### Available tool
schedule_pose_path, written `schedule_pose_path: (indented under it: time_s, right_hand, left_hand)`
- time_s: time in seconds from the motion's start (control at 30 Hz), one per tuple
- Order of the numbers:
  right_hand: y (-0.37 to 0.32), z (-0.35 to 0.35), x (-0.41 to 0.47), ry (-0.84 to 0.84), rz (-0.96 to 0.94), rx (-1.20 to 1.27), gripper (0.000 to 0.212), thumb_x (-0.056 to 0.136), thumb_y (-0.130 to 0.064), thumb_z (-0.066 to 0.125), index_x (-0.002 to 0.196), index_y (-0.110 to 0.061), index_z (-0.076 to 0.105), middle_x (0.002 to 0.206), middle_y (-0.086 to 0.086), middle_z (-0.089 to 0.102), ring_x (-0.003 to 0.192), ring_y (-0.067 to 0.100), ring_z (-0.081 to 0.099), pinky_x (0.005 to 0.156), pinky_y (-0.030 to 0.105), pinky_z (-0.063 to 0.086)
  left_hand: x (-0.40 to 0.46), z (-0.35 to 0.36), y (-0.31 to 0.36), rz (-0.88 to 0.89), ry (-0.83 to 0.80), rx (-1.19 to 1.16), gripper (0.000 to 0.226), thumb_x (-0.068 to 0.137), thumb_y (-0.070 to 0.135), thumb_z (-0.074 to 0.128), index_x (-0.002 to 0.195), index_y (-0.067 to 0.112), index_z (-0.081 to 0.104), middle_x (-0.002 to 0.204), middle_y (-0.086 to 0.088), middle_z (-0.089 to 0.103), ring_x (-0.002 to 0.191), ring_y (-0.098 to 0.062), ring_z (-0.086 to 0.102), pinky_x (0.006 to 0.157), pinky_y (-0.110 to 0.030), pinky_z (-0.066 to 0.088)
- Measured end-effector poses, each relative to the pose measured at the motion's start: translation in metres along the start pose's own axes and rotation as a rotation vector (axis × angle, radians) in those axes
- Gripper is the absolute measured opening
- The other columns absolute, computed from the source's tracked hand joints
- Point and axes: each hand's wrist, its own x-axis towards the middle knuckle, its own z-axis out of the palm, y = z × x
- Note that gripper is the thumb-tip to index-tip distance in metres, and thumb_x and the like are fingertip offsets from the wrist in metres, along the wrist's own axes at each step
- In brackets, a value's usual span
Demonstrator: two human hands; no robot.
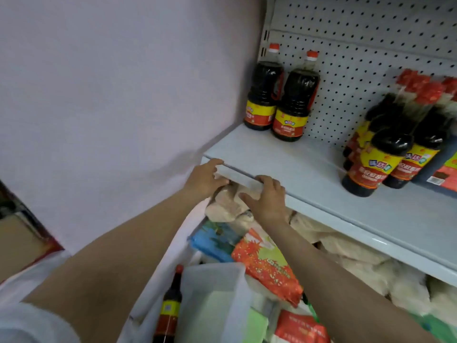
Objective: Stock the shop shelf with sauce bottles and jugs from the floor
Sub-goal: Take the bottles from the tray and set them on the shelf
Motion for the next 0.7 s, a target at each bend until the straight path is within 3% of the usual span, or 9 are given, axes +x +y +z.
schedule_pose_path:
  time_s: [0.07, 0.13, 0.2, 0.33, 0.5, 0.7]
  right_hand:
    - [-0.012, 0.026, -0.010, 0.009, -0.029, -0.130, 0.055, 0.080, -0.038, 0.079, 0.125, -0.012, 0.061, 0.129, 0.010, 0.056, 0.125, 0.032, 0.044, 0.103, 0.033, 0.031]
    - [-0.022, 0.050, -0.019, 0.002, -0.028, -0.170, 0.051, 0.081, -0.036, 0.077, 0.123, -0.012, 0.061, 0.126, 0.010, 0.060, 0.122, 0.032, 0.047, 0.101, 0.036, 0.035]
    - [-0.028, 0.076, -0.030, -0.044, 0.000, -0.148, 0.052, 0.079, -0.036, 0.079, 0.124, -0.015, 0.061, 0.125, 0.010, 0.060, 0.121, 0.032, 0.048, 0.100, 0.038, 0.038]
    - [-0.024, 0.127, -0.056, -0.317, 0.151, -0.059, 0.060, 0.082, -0.036, 0.078, 0.135, -0.018, 0.055, 0.138, 0.007, 0.052, 0.130, 0.026, 0.042, 0.106, 0.033, 0.036]
    - [0.000, 0.178, -0.091, -0.495, 0.299, -0.080, 0.064, 0.082, -0.039, 0.079, 0.137, -0.019, 0.053, 0.140, 0.006, 0.051, 0.133, 0.025, 0.044, 0.105, 0.033, 0.038]
    - [0.042, 0.237, -0.130, -0.701, 0.460, -0.133, 0.064, 0.087, -0.044, 0.072, 0.142, -0.025, 0.045, 0.143, 0.004, 0.048, 0.135, 0.022, 0.041, 0.102, 0.034, 0.042]
  left_hand:
    - [-0.014, -0.009, -0.048, -0.098, -0.023, -0.018, 0.063, 0.084, 0.029, 0.078, 0.140, 0.024, 0.050, 0.132, -0.010, 0.058, 0.111, -0.025, 0.061, 0.088, -0.029, 0.048]
    - [-0.026, -0.012, -0.093, -0.198, -0.052, -0.038, 0.064, 0.084, 0.031, 0.078, 0.141, 0.025, 0.049, 0.134, -0.009, 0.056, 0.110, -0.027, 0.061, 0.084, -0.032, 0.052]
    - [-0.037, -0.011, -0.133, -0.263, -0.075, -0.034, 0.065, 0.083, 0.032, 0.079, 0.140, 0.023, 0.048, 0.135, -0.011, 0.056, 0.114, -0.027, 0.060, 0.090, -0.034, 0.051]
    - [-0.051, -0.001, -0.189, -0.368, -0.137, -0.037, 0.067, 0.082, 0.033, 0.080, 0.140, 0.020, 0.048, 0.135, -0.010, 0.057, 0.116, -0.027, 0.059, 0.094, -0.038, 0.052]
    - [-0.065, 0.024, -0.237, -0.435, -0.236, -0.007, 0.068, 0.082, 0.034, 0.080, 0.140, 0.016, 0.050, 0.134, -0.010, 0.058, 0.120, -0.025, 0.058, 0.103, -0.036, 0.046]
    - [-0.084, 0.077, -0.294, -0.550, -0.362, 0.038, 0.062, 0.087, 0.033, 0.074, 0.140, 0.017, 0.046, 0.133, -0.008, 0.058, 0.116, -0.026, 0.058, 0.094, -0.035, 0.048]
